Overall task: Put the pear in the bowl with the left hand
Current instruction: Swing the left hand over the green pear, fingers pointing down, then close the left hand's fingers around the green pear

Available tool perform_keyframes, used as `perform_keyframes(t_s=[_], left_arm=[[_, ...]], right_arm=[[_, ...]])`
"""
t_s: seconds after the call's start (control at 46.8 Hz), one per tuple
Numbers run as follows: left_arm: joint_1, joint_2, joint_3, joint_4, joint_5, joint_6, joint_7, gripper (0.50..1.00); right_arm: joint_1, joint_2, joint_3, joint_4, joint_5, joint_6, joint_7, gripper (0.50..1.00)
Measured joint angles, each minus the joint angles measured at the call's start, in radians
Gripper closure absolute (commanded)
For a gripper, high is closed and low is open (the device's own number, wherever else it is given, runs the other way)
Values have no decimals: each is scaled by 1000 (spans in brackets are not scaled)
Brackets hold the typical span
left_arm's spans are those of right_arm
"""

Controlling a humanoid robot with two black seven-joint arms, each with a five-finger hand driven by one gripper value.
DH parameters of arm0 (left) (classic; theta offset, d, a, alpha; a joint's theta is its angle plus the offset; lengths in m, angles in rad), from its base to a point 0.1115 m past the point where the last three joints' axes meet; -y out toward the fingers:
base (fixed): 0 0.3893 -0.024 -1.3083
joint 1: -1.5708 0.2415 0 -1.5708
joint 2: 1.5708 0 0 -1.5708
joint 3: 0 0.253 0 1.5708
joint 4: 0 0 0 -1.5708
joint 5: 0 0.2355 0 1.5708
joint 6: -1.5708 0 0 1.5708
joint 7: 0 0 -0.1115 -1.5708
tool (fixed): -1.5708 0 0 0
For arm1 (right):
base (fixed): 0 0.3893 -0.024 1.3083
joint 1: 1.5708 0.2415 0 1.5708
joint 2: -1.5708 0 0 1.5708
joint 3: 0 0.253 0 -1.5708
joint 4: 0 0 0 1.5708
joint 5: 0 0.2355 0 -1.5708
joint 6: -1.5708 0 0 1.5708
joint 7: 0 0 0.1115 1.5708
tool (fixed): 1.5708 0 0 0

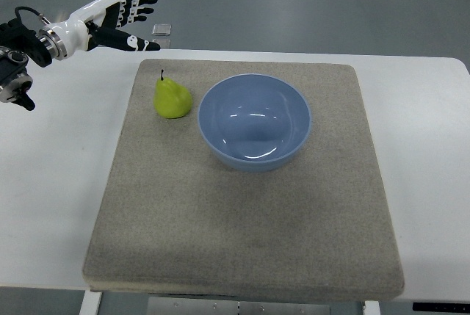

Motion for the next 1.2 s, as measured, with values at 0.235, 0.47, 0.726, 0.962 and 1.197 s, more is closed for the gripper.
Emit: perform_keyframes(t_s=[0.235, 0.47, 0.726, 0.962, 1.197], left_arm=[[-44, 24, 0, -37, 261, -96, 0, 521], [-72, 11, 36, -39, 395, -100, 0, 521], [-129, 8, 148, -44, 405, -100, 1, 521], [-151, -40, 206, -37, 439, -99, 0, 521], [-150, -72, 249, -23, 471, -89, 0, 521]], right_arm=[[0, 0, 0, 0, 0, 0, 0, 576], [0, 0, 0, 0, 0, -1, 0, 576], [0, 0, 0, -1, 0, -1, 0, 576], [0, 0, 0, 0, 0, 0, 0, 576], [0, 0, 0, 0, 0, 0, 0, 574]])
